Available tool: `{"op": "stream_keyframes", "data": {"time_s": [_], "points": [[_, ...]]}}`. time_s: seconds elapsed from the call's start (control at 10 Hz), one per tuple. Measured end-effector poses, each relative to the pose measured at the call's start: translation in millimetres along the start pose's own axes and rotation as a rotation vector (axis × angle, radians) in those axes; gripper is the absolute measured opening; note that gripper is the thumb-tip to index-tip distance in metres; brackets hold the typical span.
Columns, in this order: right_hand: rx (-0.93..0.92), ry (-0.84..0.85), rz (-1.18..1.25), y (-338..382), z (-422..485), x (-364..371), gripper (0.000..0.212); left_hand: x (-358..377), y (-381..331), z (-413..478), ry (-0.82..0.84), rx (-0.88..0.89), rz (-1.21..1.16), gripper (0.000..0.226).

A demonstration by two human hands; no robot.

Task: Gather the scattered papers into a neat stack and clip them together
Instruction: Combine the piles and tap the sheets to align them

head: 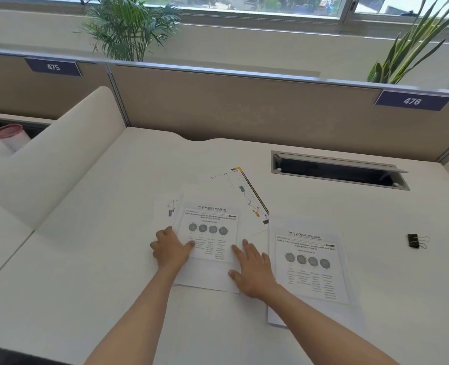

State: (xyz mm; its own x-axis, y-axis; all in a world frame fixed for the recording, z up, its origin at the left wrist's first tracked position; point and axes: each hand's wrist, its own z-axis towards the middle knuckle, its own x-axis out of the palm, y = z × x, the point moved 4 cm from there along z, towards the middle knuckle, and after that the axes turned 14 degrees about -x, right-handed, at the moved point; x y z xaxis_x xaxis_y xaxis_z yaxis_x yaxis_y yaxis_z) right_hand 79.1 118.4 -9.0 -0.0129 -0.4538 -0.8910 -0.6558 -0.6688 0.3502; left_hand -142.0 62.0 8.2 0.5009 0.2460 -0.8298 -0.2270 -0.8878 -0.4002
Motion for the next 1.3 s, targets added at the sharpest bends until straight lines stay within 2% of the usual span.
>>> {"op": "stream_keyframes", "data": {"time_s": [0.2,0.3,0.4,0.5,0.7,0.8,0.9,1.1,1.3], "points": [[-0.004,-0.023,0.007,-5,1,-4,0.066,-1,7,7,0.076,-0.134,-0.228,0.083],[-0.008,-0.040,0.018,-6,1,-4,0.066,-1,11,12,0.103,-0.178,-0.304,0.074],[-0.017,-0.058,0.021,-6,0,-4,0.065,-2,14,12,0.092,-0.205,-0.297,0.062],[-0.022,-0.067,0.020,-7,0,-4,0.065,-2,14,8,0.099,-0.258,-0.236,0.060],[-0.025,-0.072,0.016,-7,1,-3,0.064,-4,0,-11,0.062,-0.217,-0.147,0.090],[-0.024,-0.073,0.018,-7,1,-3,0.065,-6,-4,-16,0.070,-0.251,-0.159,0.100],[-0.028,-0.070,0.015,-8,2,-4,0.065,-11,-1,-14,0.091,-0.312,-0.197,0.098],[-0.032,-0.069,0.018,-9,1,-4,0.065,-11,14,-10,0.121,-0.224,-0.197,0.049],[-0.011,-0.206,0.065,-19,9,-20,0.060,-21,40,-14,-0.003,-0.267,-0.250,0.036]]}}
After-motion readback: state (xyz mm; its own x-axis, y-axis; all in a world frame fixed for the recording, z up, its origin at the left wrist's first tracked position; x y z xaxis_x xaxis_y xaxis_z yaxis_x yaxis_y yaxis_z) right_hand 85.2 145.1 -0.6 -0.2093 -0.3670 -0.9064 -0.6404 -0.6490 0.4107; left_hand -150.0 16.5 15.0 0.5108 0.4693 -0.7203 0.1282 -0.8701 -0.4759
